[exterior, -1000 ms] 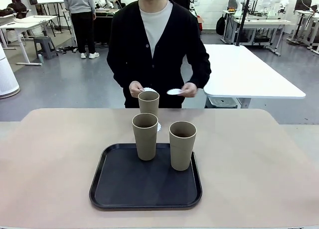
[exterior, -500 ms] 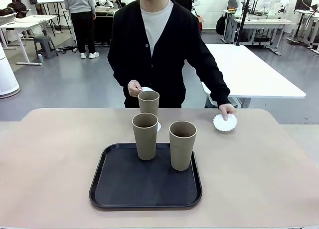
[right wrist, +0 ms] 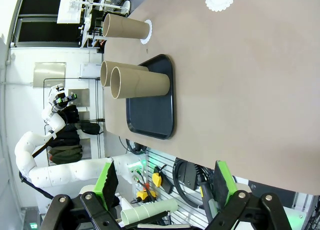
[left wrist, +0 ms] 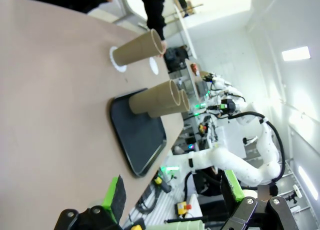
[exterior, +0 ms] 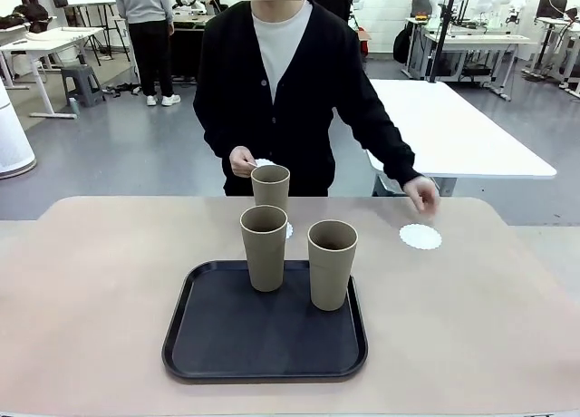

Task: Place coasters on the table and set cups on them.
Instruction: Take one Reusable plastic cup from the Flat Tray and place it on a coaster set by the human.

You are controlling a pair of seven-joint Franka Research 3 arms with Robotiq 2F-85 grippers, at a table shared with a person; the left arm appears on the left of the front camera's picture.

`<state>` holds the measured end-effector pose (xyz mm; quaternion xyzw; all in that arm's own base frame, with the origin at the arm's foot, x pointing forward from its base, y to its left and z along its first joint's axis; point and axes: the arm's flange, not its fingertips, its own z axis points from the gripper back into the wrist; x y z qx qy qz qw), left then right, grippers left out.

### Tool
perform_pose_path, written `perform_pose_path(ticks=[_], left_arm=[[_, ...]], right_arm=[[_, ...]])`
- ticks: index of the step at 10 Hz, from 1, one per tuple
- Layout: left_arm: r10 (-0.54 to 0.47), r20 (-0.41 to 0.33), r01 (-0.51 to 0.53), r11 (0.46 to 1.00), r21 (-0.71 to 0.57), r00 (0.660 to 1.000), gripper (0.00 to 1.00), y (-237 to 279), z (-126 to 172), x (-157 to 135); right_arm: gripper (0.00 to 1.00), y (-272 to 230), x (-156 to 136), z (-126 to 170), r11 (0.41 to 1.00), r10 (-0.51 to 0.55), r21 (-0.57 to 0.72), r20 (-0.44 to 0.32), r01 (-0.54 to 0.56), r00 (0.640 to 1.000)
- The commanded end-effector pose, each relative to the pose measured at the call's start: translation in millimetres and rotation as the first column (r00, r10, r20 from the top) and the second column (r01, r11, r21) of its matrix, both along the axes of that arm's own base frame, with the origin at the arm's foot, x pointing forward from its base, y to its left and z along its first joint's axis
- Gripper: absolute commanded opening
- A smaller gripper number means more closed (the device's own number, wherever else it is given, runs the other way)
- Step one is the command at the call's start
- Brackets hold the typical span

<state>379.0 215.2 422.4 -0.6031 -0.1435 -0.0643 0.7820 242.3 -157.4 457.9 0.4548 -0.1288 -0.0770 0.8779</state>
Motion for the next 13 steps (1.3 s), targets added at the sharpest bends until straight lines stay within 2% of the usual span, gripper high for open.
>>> perform_pose_path(ticks=[1, 13], left_arm=[[0.003, -0.005, -0.003, 1.0, 0.003, 1.0, 1.0, 0.5, -0.2, -2.6], [0.003, -0.005, -0.003, 1.0, 0.003, 1.0, 1.0, 0.5, -0.2, -2.6]], right_arm=[[1.0, -0.4, 2.0, -0.4, 1.0, 0.009, 0.02, 0.021, -0.01, 1.0], [1.0, -0.4, 2.0, -0.4, 1.0, 0.009, 0.02, 0.021, -0.01, 1.0]])
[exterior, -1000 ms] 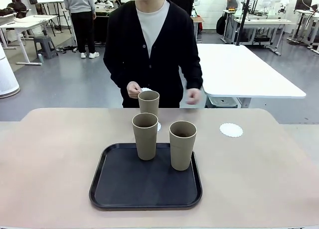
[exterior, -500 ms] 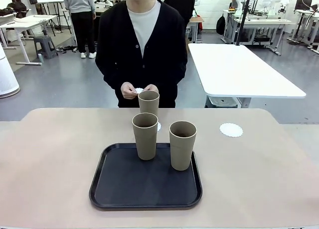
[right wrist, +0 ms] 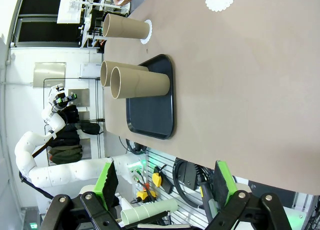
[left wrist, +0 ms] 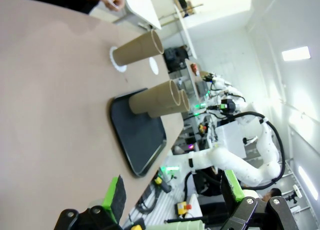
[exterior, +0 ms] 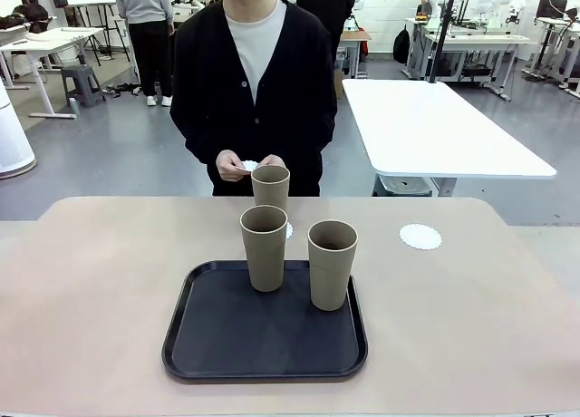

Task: Place coasters on the table and set cups on them.
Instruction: Take one Reusable plastic cup from the Flat Tray and place it on a coaster set by the human.

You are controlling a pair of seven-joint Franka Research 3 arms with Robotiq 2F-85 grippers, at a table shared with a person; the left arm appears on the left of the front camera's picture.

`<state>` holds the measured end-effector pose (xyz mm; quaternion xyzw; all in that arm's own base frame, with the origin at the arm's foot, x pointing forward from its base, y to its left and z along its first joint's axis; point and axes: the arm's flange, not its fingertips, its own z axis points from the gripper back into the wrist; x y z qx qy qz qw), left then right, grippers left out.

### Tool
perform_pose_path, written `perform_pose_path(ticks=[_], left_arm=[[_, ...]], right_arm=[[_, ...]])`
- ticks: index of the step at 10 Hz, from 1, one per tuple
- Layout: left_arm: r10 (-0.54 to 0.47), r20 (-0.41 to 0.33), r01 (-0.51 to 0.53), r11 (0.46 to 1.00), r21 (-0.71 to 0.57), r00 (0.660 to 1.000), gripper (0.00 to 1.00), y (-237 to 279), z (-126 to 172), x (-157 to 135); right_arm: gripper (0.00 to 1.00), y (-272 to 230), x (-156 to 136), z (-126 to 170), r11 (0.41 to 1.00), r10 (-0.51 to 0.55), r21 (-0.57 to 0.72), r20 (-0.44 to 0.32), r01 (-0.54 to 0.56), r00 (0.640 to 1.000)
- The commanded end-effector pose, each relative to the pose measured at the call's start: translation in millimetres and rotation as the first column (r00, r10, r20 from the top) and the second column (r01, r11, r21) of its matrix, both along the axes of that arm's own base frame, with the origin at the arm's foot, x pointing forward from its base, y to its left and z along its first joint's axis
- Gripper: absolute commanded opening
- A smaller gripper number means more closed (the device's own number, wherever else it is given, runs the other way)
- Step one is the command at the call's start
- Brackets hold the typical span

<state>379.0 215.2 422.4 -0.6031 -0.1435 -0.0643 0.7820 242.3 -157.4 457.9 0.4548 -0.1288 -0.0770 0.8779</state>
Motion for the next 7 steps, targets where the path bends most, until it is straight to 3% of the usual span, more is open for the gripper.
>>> perform_pose_path(ticks=[1, 3, 5, 7], left_arm=[[0.003, -0.005, -0.003, 1.0, 0.003, 1.0, 1.0, 0.5, -0.2, -2.6], [0.003, -0.005, -0.003, 1.0, 0.003, 1.0, 1.0, 0.5, -0.2, -2.6], [0.003, -0.005, -0.003, 1.0, 0.003, 1.0, 1.0, 0.5, -0.2, -2.6], [0.003, -0.005, -0.003, 1.0, 0.003, 1.0, 1.0, 0.5, -0.2, -2.6]], right_arm=[[1.0, -0.4, 2.0, -0.4, 1.0, 0.009, 0.02, 0.021, -0.01, 1.0], [1.0, 0.0, 0.0, 0.0, 1.0, 0.0, 0.0, 0.0, 0.0, 1.0], [1.0, 17.1, 12.8, 9.9, 0.958, 0.131, -0.265, 0.071, -0.108, 0.989], [1.0, 44.2, 49.6, 24.8, 0.867, 0.195, -0.471, 0.019, -0.164, 0.981]])
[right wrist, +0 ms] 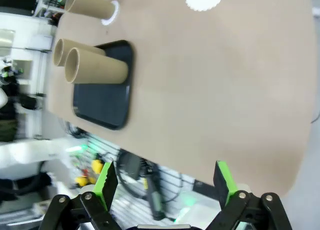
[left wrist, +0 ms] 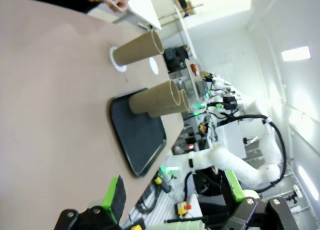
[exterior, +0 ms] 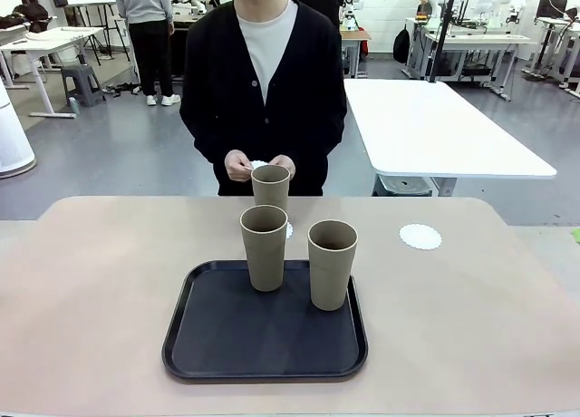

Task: Place coasters on the table and set cups on them.
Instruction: Take one Reusable plastic cup from the Flat Tray and place it on a coaster set by the human.

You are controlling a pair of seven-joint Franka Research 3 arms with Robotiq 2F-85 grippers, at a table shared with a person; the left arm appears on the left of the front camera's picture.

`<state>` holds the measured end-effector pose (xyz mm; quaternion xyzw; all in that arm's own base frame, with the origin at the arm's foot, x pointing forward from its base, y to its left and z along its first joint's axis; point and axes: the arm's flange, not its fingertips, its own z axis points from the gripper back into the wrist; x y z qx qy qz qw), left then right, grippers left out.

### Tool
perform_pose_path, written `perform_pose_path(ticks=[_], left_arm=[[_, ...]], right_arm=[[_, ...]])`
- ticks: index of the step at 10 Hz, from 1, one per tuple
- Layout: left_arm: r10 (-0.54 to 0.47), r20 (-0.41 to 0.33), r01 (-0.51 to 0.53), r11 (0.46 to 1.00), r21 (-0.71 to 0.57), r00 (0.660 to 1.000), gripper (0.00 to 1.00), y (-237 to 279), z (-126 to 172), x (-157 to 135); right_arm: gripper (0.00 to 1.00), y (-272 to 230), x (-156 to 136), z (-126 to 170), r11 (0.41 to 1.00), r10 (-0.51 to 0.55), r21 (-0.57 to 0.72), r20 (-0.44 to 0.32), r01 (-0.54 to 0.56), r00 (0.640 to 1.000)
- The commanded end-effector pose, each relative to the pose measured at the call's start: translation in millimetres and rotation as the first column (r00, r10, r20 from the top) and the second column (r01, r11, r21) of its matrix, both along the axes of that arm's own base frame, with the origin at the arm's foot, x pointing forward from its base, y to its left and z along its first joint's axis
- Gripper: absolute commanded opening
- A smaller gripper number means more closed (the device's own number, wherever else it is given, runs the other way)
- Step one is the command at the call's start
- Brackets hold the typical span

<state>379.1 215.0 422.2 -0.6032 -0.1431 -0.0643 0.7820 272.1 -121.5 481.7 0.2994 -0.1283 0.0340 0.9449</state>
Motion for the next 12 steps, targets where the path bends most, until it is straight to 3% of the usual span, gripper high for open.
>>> perform_pose_path(ticks=[1, 3, 5, 9, 10, 12], left_arm=[[0.004, -0.004, -0.004, 1.0, 0.003, 1.0, 1.0, 0.8, 0.0, -2.7], [0.004, -0.004, -0.004, 1.0, 0.003, 1.0, 1.0, 0.8, 0.0, -2.7], [0.004, -0.004, -0.004, 1.0, 0.003, 1.0, 1.0, 0.8, 0.0, -2.7], [0.004, -0.004, -0.004, 1.0, 0.003, 1.0, 1.0, 0.8, 0.0, -2.7], [0.004, -0.004, -0.004, 1.0, 0.003, 1.0, 1.0, 0.8, 0.0, -2.7], [0.004, -0.004, -0.004, 1.0, 0.003, 1.0, 1.0, 0.8, 0.0, -2.7]], right_arm=[[1.0, 21.2, 36.9, 1.6, 0.978, 0.071, -0.198, 0.019, -0.066, 0.997], [1.0, 49.6, 61.9, -6.4, 0.953, 0.116, -0.29, 0.102, -0.082, 0.988], [1.0, 89.1, 82.7, -17.2, 0.908, 0.26, -0.375, 0.161, -0.185, 0.952], [1.0, 135.4, 74.8, -29.8, 0.823, 0.501, -0.378, 0.129, -0.424, 0.856], [1.0, 133.2, 94.0, -10.6, 0.88, 0.372, -0.373, 0.155, -0.294, 0.915], [1.0, 133.2, 94.0, -10.6, 0.88, 0.372, -0.373, 0.155, -0.294, 0.915]])
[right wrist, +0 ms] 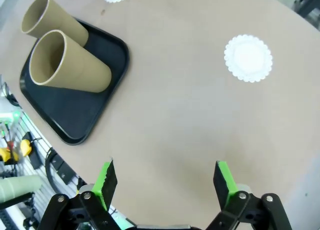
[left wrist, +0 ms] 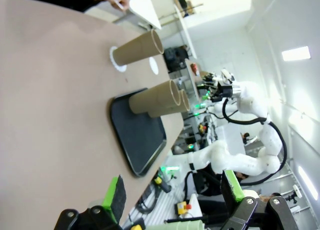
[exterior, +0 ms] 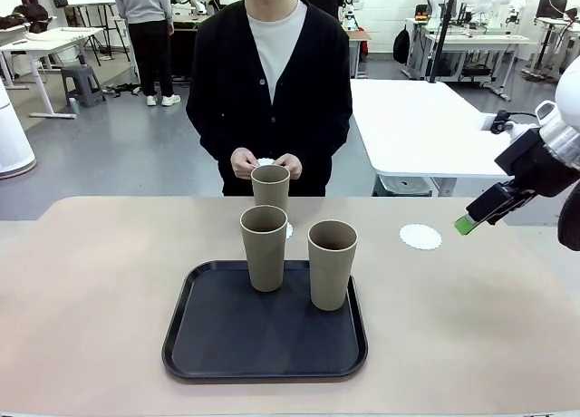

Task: Place coasters on the table and set cups on them.
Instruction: Take one Reusable plastic cup from the Flat Tray and place it on a coaster set by the human.

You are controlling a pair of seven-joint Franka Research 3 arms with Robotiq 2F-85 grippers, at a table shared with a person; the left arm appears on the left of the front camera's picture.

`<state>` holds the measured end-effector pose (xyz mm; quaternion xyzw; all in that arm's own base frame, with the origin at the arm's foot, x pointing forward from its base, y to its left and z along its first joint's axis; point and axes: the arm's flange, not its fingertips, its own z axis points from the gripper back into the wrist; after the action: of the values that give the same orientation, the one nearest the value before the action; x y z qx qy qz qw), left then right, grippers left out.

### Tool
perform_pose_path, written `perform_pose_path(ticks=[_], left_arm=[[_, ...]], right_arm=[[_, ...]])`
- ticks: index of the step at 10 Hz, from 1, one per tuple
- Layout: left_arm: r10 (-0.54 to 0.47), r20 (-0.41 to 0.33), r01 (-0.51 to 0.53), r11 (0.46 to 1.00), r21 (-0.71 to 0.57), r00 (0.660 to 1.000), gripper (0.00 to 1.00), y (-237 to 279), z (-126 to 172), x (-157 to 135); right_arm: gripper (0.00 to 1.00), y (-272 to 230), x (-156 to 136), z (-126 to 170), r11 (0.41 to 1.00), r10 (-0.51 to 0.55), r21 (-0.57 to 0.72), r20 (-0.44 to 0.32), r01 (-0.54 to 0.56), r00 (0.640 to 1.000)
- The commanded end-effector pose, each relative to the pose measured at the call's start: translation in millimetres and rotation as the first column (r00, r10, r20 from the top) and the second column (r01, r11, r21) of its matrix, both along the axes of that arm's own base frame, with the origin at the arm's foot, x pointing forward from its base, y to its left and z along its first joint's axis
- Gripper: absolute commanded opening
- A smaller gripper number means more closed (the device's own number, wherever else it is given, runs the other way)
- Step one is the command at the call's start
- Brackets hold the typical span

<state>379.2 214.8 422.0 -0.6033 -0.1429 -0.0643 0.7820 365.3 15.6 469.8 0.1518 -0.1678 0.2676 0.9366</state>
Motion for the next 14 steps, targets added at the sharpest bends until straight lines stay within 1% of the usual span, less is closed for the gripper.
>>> perform_pose_path(ticks=[1, 2, 3, 4, 5, 6, 7, 8, 9, 10, 11, 12, 13, 14], left_arm=[[0.004, -0.004, -0.004, 1.0, 0.003, 1.0, 1.0, 0.9, 0.2, -2.7], [0.004, -0.004, -0.004, 1.0, 0.003, 1.0, 1.0, 0.9, 0.2, -2.7], [0.004, -0.004, -0.004, 1.0, 0.003, 1.0, 1.0, 0.9, 0.2, -2.7], [0.004, -0.004, -0.004, 1.0, 0.003, 1.0, 1.0, 0.9, 0.2, -2.7], [0.004, -0.004, -0.004, 1.0, 0.003, 1.0, 1.0, 0.9, 0.2, -2.7], [0.004, -0.004, -0.004, 1.0, 0.003, 1.0, 1.0, 0.9, 0.2, -2.7], [0.004, -0.004, -0.004, 1.0, 0.003, 1.0, 1.0, 0.9, 0.2, -2.7], [0.004, -0.004, -0.004, 1.0, 0.003, 1.0, 1.0, 0.9, 0.2, -2.7], [0.004, -0.004, -0.004, 1.0, 0.003, 1.0, 1.0, 0.9, 0.2, -2.7], [0.004, -0.004, -0.004, 1.0, 0.003, 1.0, 1.0, 0.9, 0.2, -2.7], [0.004, -0.004, -0.004, 1.0, 0.003, 1.0, 1.0, 0.9, 0.2, -2.7], [0.004, -0.004, -0.004, 1.0, 0.003, 1.0, 1.0, 0.9, 0.2, -2.7], [0.004, -0.004, -0.004, 1.0, 0.003, 1.0, 1.0, 0.9, 0.2, -2.7], [0.004, -0.004, -0.004, 1.0, 0.003, 1.0, 1.0, 0.9, 0.2, -2.7]], right_arm=[[1.0, -3.9, 0.8, 1.3, 0.999, -0.037, -0.012, 0.006, 0.037, 0.999], [1.0, 0.0, 0.0, 0.0, 1.0, 0.0, 0.0, 0.0, 0.0, 1.0], [1.0, 5.9, -8.5, 1.9, 0.971, 0.206, 0.092, 0.153, -0.221, 0.967], [1.0, 27.1, -5.2, -5.7, 0.932, 0.344, 0.027, 0.248, -0.361, 0.906], [1.0, 50.3, 3.6, -25.8, 0.882, 0.446, 0.046, 0.242, -0.47, 0.861], [1.0, 66.5, 12.8, -40.6, 0.84, 0.506, 0.072, 0.25, -0.537, 0.825], [1.0, 75.6, 16.2, -52.7, 0.808, 0.543, 0.084, 0.277, -0.583, 0.793], [1.0, 79.8, 20.4, -63.1, 0.78, 0.562, 0.1, 0.323, -0.617, 0.762], [1.0, 82.3, 23.4, -70.8, 0.747, 0.577, 0.077, 0.416, -0.66, 0.703], [1.0, 82.8, 30.5, -78.2, 0.722, 0.575, 0.09, 0.472, -0.686, 0.668], [1.0, 82.5, 35.4, -84.5, 0.701, 0.567, 0.127, 0.498, -0.702, 0.657], [1.0, 82.2, 36.7, -90.1, 0.69, 0.568, 0.156, 0.49, -0.707, 0.662], [1.0, 81.0, 36.3, -90.4, 0.687, 0.573, 0.157, 0.484, -0.71, 0.661], [1.0, 82.1, 26.1, -73.9, 0.72, 0.563, 0.11, 0.484, -0.685, 0.67]])
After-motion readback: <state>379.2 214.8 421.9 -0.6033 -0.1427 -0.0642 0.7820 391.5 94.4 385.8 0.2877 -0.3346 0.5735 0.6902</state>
